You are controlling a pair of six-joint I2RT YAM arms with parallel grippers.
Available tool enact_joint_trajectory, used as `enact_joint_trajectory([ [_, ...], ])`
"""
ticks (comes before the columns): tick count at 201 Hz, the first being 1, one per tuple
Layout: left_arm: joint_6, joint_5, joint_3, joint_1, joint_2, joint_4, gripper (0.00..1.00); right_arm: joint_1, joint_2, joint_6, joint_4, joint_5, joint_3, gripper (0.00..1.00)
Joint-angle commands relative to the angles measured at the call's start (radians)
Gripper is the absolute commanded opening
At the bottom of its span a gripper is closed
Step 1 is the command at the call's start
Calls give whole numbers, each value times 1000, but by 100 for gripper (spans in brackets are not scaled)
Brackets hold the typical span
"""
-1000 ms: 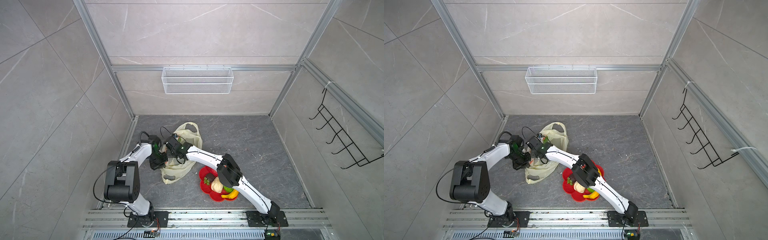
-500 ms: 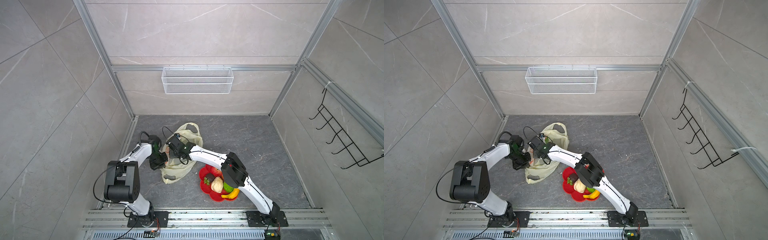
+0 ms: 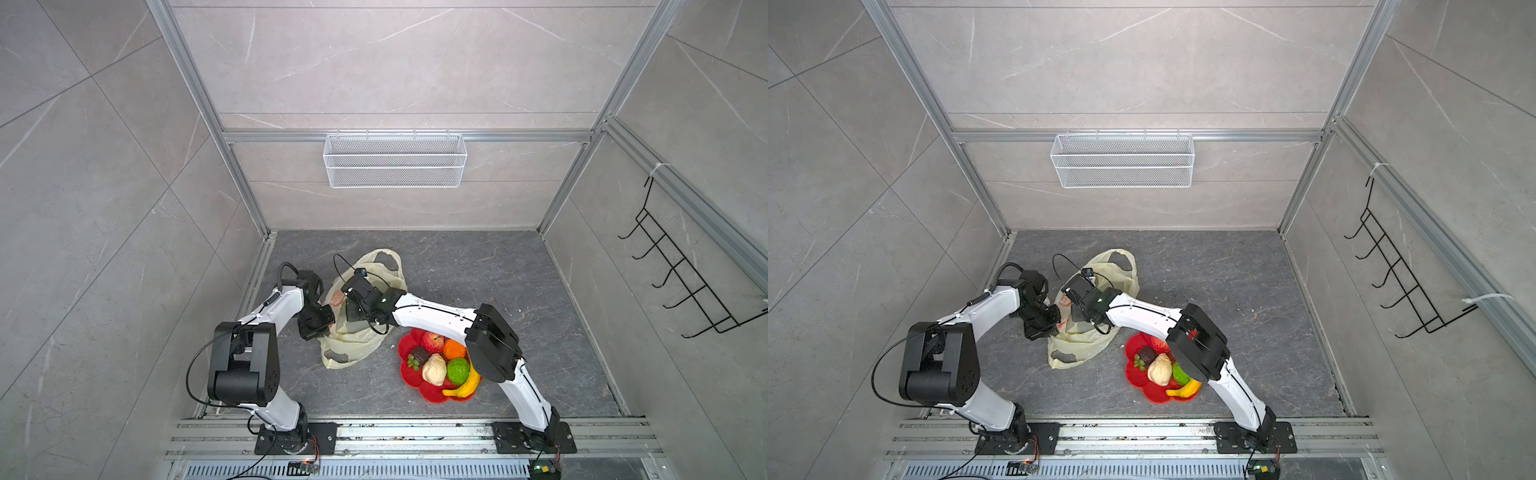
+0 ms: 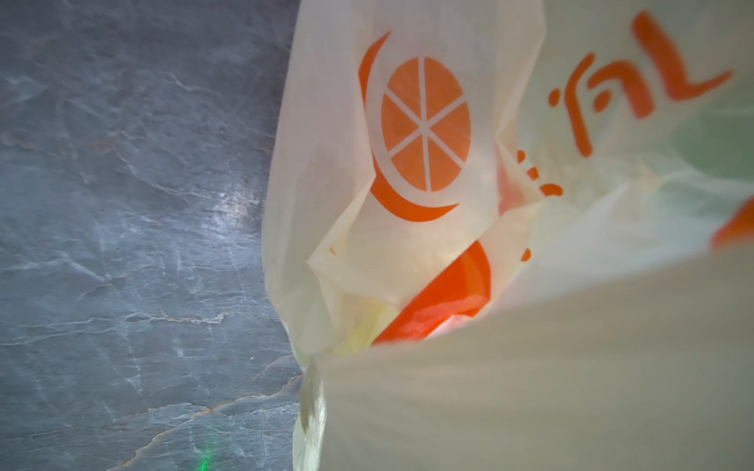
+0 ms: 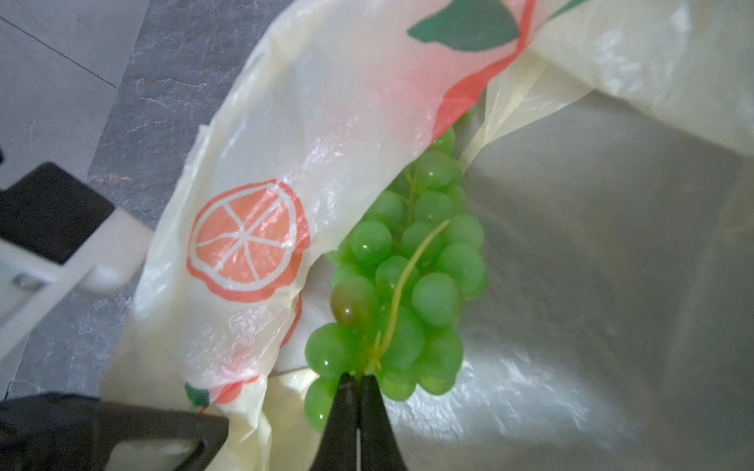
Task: Take the fake fruits out of the plastic bag
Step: 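Lift the green grapes up out of the bag with the right gripper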
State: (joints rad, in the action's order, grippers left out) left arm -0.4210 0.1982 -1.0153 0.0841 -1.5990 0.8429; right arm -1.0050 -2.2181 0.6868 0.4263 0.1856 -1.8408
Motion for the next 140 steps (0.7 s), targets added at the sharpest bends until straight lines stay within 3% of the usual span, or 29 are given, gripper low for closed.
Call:
enact_joint_trajectory([
  [1,2,-16,-25,-7,34,29,3,-8,107,-30,-9,-5,29,0],
  [140,19,-53,-32,-10,75,35,2,-15,382,-142,84,-1,117,0],
])
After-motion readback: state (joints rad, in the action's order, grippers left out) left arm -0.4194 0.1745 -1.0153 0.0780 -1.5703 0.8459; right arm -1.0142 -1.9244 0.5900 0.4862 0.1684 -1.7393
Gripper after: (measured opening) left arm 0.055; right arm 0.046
